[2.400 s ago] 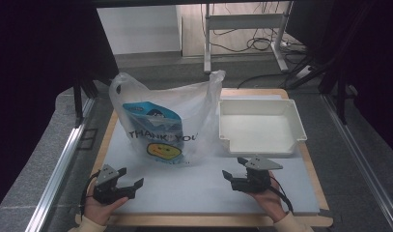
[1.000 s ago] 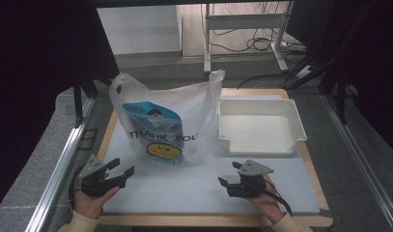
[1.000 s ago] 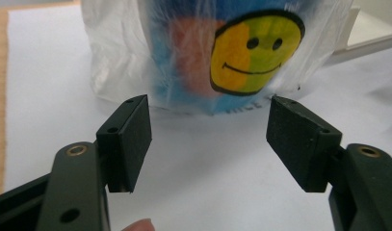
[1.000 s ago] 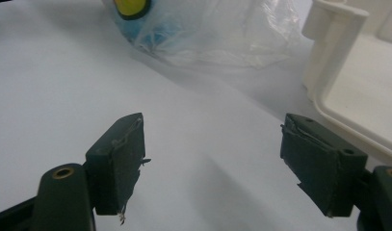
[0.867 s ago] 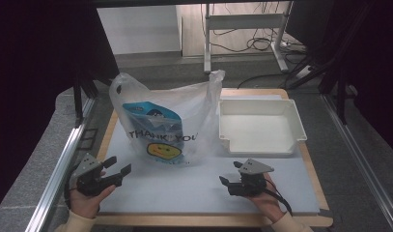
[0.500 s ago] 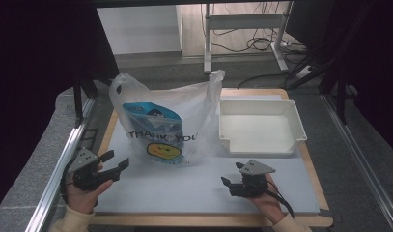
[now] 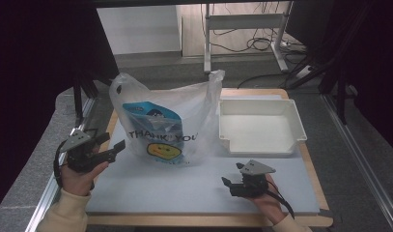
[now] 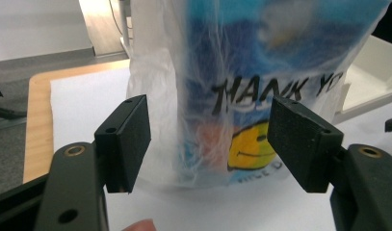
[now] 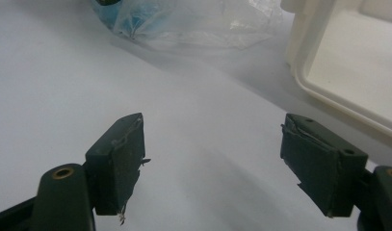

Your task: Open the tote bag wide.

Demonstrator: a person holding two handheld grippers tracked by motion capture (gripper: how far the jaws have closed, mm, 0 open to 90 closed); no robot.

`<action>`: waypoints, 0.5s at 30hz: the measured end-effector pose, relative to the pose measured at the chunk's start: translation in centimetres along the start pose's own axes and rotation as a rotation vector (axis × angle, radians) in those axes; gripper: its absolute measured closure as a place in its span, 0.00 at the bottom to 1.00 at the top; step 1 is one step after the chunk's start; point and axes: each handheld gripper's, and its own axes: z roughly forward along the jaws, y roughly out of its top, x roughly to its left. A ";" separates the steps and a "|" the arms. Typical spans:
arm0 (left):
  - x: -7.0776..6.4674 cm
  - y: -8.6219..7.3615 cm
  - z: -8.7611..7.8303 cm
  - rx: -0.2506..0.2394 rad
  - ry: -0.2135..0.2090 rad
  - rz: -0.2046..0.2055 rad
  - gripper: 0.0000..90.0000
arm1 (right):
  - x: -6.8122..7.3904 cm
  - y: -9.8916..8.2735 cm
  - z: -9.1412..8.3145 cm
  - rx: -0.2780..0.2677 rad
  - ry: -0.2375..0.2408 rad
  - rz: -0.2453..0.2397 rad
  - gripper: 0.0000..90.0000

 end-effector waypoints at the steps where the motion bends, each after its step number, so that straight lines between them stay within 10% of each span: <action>1: 0.1 0.3 0.0 -0.003 0.006 0.005 0.35 | 0.0 0.0 0.0 0.006 -0.004 -0.003 0.26; 15: 1.4 4.6 0.8 -0.041 0.018 0.003 0.36 | -0.3 -0.1 0.4 0.017 0.008 0.009 0.26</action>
